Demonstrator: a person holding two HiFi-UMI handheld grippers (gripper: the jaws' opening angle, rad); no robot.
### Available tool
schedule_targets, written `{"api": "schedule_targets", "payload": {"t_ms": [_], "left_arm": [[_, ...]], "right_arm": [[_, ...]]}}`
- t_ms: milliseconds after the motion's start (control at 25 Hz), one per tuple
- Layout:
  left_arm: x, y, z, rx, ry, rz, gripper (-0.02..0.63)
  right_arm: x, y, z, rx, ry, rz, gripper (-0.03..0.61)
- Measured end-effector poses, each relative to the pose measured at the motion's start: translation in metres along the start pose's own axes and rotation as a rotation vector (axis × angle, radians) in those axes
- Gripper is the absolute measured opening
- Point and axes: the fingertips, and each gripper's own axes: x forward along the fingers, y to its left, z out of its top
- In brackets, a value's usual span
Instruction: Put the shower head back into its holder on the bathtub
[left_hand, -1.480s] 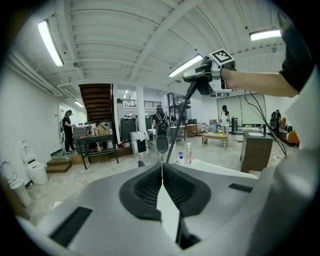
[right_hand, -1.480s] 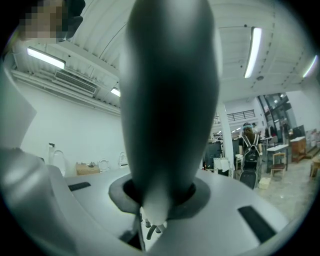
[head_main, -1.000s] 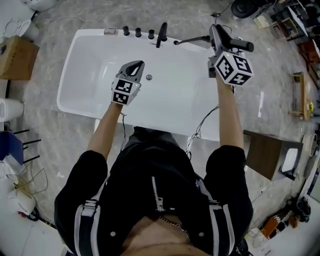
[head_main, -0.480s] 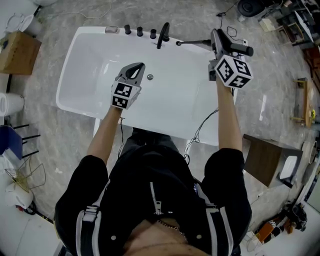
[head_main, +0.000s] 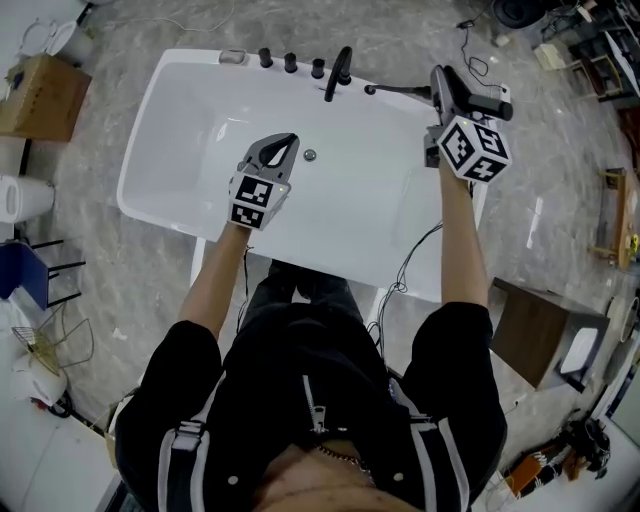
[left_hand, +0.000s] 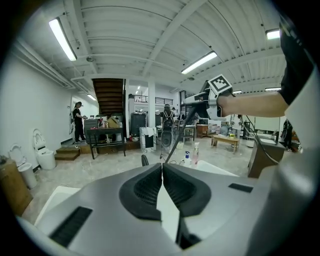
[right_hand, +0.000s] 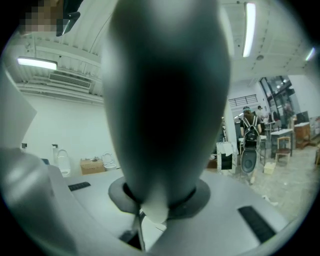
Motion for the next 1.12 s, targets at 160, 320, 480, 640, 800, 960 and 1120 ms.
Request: {"api": "schedule_targets", "payload": {"t_ms": [160,320,480,640,800,960,1120], "left_arm": [[0.003,0.000,-0.003,-0.002,0.006,-0.002,0.028],[0.007,0.004,-0.006,-0.023,0.007,0.007,0.028],[0.014,0.006,-0.011,-0.034,0.010,0.003,0.028],[0.022,0.007,-0.018,-0.032,0.020,-0.001,0.028],[0.032,0.007,-0.025,-0.061,0.017,0.003,0.028],[0.039,0.007,-0.036,-0.100,0.028,0.004,0.028],[0.049,0.008,-0.040,-0.092,0.031,-0.001,0.028]], "right_arm": [[0.011,-0.007,-0.014,0.010,0.017,-0.004,0.081],[0.022,-0.007,-0.032,-0.018,0.053,0.009,0.083],[0.035,-0.007,-0.047,-0.040,0.085,0.022,0.083],[0.048,-0.010,-0.062,-0.054,0.114,0.033,0.083],[0.063,-0.017,-0.076,-0.050,0.133,0.039,0.083],[0.073,-0.022,-0.095,-0.037,0.154,0.030,0.083],[0.091,-0.031,-0.115,-0.026,0.169,0.034,0.083]]}}
